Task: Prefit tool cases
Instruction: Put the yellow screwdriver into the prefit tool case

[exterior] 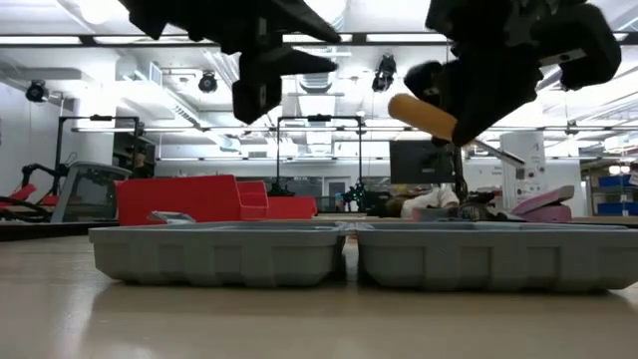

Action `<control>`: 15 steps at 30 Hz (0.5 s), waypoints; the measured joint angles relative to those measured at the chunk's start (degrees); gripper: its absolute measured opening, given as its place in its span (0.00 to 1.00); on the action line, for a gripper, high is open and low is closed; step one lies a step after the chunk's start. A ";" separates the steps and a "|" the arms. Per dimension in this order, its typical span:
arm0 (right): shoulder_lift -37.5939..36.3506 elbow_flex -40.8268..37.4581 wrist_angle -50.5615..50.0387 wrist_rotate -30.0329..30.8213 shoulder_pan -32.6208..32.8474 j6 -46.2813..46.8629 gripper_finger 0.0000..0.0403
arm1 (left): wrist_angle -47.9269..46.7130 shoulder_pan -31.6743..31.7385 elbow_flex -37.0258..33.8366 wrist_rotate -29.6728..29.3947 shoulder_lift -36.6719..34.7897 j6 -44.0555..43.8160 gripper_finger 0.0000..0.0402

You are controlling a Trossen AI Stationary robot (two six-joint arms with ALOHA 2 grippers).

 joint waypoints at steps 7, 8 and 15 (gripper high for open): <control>3.52 3.97 0.15 0.33 1.57 -8.99 0.15 | 1.42 -0.27 0.05 1.86 4.64 -8.27 0.35; 4.18 4.46 0.06 0.45 1.57 -9.03 0.14 | 1.76 -0.39 0.35 2.53 5.16 -8.30 0.36; 9.18 8.77 -1.08 1.42 1.96 -9.78 0.14 | 2.77 -1.51 1.60 3.56 6.54 -8.21 0.49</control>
